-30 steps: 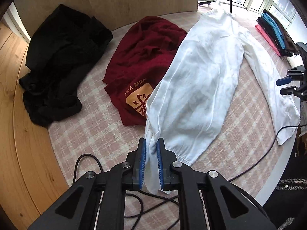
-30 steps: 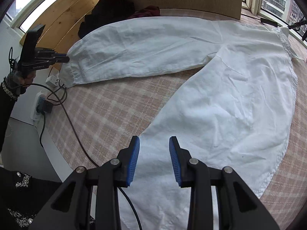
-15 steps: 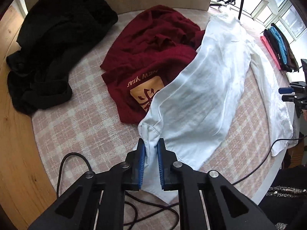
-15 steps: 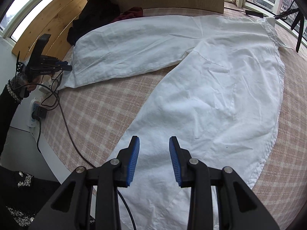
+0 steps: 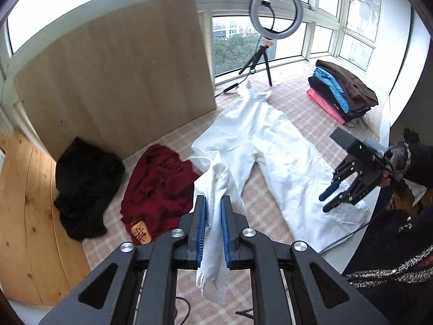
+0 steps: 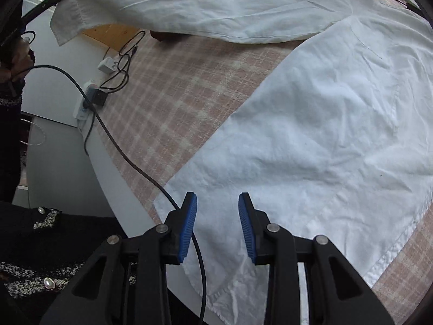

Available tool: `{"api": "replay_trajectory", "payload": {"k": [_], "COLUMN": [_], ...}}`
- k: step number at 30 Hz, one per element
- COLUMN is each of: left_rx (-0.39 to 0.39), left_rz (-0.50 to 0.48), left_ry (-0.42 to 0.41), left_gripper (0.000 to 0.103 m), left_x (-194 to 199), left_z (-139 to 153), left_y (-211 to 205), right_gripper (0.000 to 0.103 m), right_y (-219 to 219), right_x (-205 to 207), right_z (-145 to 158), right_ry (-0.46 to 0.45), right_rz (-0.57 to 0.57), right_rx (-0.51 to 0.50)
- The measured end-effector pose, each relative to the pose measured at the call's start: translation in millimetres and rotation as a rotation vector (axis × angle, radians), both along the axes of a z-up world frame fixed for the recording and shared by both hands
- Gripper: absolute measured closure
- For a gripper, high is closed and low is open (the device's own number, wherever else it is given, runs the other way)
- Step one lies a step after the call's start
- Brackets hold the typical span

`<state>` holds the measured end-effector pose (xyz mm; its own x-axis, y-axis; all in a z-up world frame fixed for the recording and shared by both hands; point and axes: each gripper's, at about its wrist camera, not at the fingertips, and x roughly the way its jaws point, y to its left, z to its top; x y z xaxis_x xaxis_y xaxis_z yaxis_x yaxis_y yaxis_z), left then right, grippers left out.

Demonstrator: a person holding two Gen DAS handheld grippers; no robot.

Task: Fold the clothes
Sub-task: 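Grasp the shirt cuff with the left gripper and lift it up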

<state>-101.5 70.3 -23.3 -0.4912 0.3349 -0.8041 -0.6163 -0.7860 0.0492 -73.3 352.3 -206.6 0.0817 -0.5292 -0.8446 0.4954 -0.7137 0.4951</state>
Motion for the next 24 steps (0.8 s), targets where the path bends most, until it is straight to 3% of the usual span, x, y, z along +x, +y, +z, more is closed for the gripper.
{"api": "replay_trajectory", "payload": {"k": [7,10,12,15,18,20,24], "left_rx": [-0.153,-0.233,-0.257,-0.29,-0.284,-0.233,-0.193], "left_rz": [-0.072,-0.153,-0.207,-0.243,-0.188,-0.144,-0.077], "left_ry": [0.018,-0.013,-0.08,-0.205,-0.324,-0.38,-0.409], "left_gripper": [0.093,0.093,0.094,0.1,0.1,0.1,0.097], "left_x": [61,96,117,138,143,147,154], "left_z": [8,-13,-39,-87,-134,-150,-166], "left_y": [150,216,250,287,293,293,293], "right_gripper": [0.071,0.066,0.065,0.065,0.065,0.065,0.065], "right_y": [141,193,215,220,197,175,125], "right_x": [-10,-25,-42,-73,-103,-123,-159], "right_z": [77,92,93,81,65,52,34], "right_ry": [0.102,0.136,0.152,0.168,0.192,0.214,0.244], "right_rz": [-0.154,-0.189,-0.203,-0.186,-0.126,-0.091,-0.069], "right_rx": [-0.161,-0.205,-0.202,-0.173,-0.124,-0.085,-0.072]}}
